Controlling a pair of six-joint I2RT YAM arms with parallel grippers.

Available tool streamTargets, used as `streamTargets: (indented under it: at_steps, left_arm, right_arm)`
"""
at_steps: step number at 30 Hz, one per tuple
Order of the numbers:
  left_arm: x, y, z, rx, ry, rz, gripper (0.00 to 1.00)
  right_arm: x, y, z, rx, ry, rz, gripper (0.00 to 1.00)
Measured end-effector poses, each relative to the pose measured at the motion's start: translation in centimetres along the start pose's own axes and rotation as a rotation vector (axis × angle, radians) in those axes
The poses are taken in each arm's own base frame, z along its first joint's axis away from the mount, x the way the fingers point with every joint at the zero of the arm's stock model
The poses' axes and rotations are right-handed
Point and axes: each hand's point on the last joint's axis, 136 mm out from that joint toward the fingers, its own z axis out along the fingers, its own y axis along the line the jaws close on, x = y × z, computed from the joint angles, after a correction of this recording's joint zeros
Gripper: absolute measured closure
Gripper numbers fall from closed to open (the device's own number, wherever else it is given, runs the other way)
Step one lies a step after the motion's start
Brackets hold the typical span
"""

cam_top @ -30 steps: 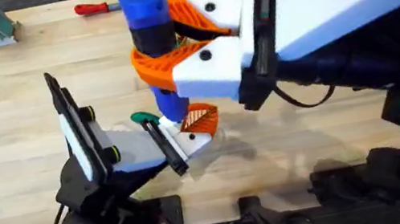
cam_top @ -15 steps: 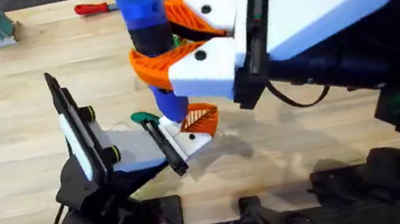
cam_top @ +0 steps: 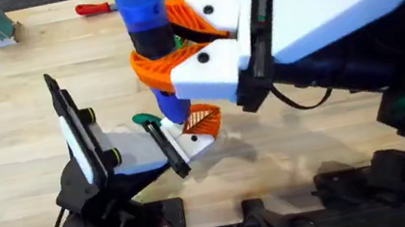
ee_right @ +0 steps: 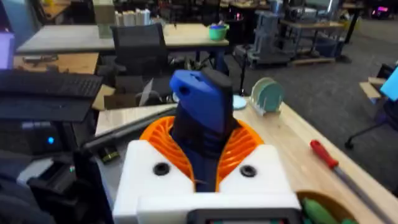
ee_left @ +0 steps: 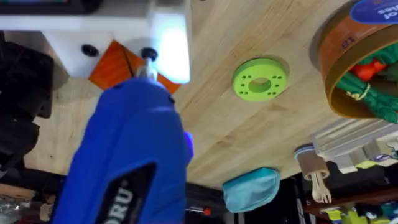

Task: Pick up the gripper from the table and insert it into the empty holder that is missing its gripper. Then pick up a screw, insert it into the mounting hole, and use the screwdriver to tighten it. Finally, clean up the table by picking up the vegetable and placing it into the bucket.

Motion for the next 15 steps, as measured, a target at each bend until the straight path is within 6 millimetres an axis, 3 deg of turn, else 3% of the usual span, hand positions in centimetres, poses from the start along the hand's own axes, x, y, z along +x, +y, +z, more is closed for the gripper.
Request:
streamTargets:
  at_steps: [2, 9, 12, 15]
  left_arm:
    - [0.1, 0.0, 0.0, 0.0, 0.002, -0.002, 0.988]
    - [0.1, 0.0, 0.0, 0.0, 0.002, -0.002, 0.988]
    - [0.1, 0.0, 0.0, 0.0, 0.002, -0.002, 0.988]
    - [0.1, 0.0, 0.0, 0.0, 0.002, -0.002, 0.988]
  right_arm:
    - [-0.7, 0.0, -0.2, 0.0, -0.034, -0.012, 0.877]
    - [-6.7, -1.2, -3.5, 0.065, -0.222, -0.087, 0.878]
    - [-6.9, -2.4, -3.9, 0.105, -0.221, -0.099, 0.878]
    - [-5.0, -4.5, -4.1, 0.167, -0.143, -0.118, 0.878]
